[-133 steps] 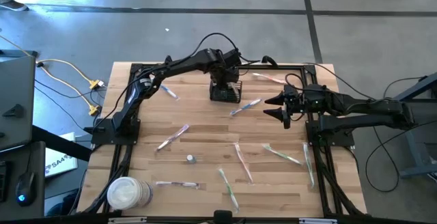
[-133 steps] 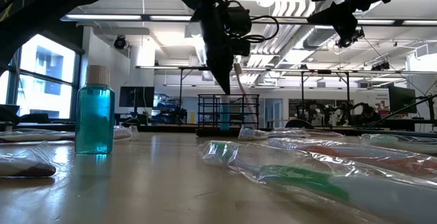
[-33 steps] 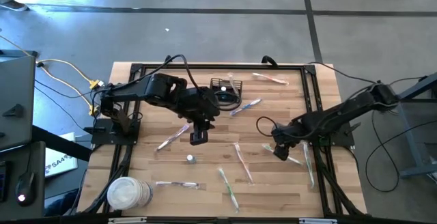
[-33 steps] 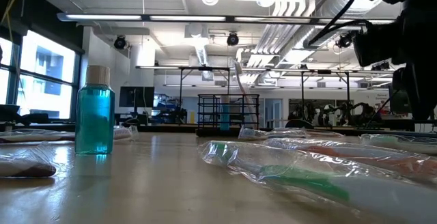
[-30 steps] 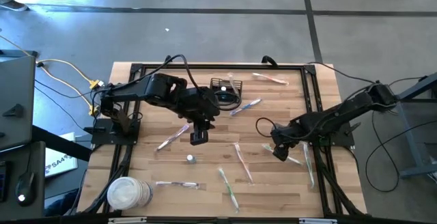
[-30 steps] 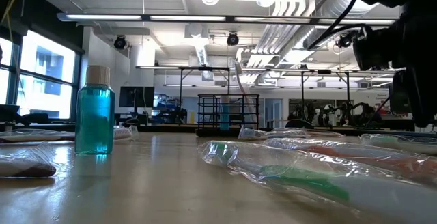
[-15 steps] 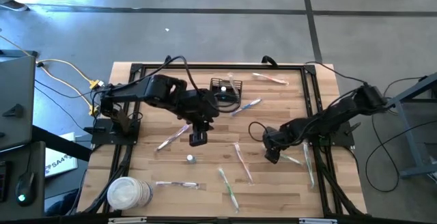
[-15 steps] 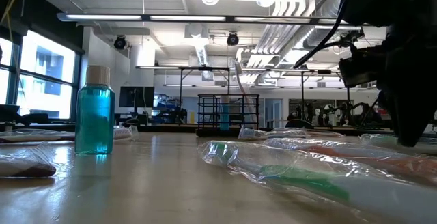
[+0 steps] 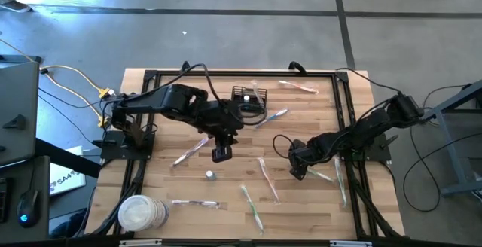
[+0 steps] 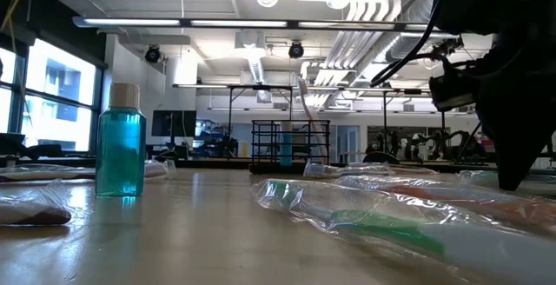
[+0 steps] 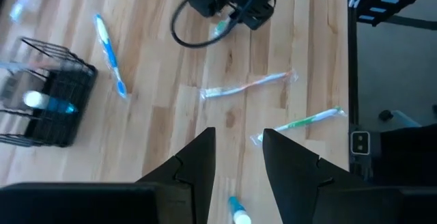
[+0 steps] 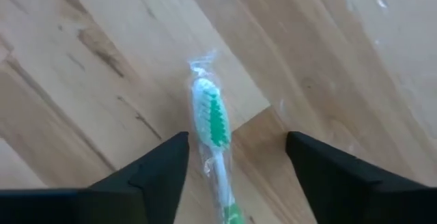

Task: Pick & Place toothbrushing station
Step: Put the middle green toothbrush into the mesh organizer

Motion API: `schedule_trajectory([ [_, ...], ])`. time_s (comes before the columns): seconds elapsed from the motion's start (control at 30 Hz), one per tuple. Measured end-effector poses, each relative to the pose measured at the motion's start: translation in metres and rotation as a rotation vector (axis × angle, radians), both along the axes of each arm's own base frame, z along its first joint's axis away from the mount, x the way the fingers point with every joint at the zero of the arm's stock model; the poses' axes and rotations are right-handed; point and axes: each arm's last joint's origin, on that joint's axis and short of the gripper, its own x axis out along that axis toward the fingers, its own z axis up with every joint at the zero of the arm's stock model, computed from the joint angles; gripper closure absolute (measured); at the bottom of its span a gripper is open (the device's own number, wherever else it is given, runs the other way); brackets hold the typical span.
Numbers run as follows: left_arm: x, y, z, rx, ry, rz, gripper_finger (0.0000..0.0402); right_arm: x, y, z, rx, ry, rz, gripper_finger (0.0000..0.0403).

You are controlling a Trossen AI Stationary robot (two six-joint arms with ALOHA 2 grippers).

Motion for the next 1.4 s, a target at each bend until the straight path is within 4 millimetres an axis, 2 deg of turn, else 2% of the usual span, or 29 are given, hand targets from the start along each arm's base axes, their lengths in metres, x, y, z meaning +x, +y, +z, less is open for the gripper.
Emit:
schedule_trajectory([
  [0.13, 0.006, -0.001, -0.007, 0.003, 0.034, 0.002, 0.0279, -0.001, -0.001, -0.001, -0.019, 0.009, -0.008, 0.0227],
  [0.4, 0.017, -0.005, -0.032, 0.03, 0.201, -0.005, 0.0279, -0.004, -0.002, -0.001, -0.027, 0.035, -0.006, 0.0378],
  [0.43, 0.018, -0.005, -0.033, 0.031, 0.203, -0.004, 0.0279, -0.004, -0.002, -0.001, -0.026, 0.036, -0.005, 0.0387],
  [0.63, 0.017, -0.005, -0.034, 0.034, 0.216, -0.003, 0.0279, -0.004, -0.002, 0.001, -0.024, 0.058, -0.008, 0.0392],
  [1.13, 0.014, -0.005, -0.031, 0.014, 0.216, -0.016, 0.0279, 0.009, 0.001, 0.035, -0.024, -0.01, 0.028, 0.0397],
  [1.27, 0.006, -0.003, -0.023, 0.013, 0.192, -0.014, 0.0279, 0.014, 0.001, 0.049, -0.065, -0.003, 0.051, 0.0397],
  [1.4, -0.007, 0.001, -0.01, 0.043, 0.14, 0.011, 0.0279, 0.022, 0.002, 0.073, -0.15, -0.007, 0.089, 0.0397],
])
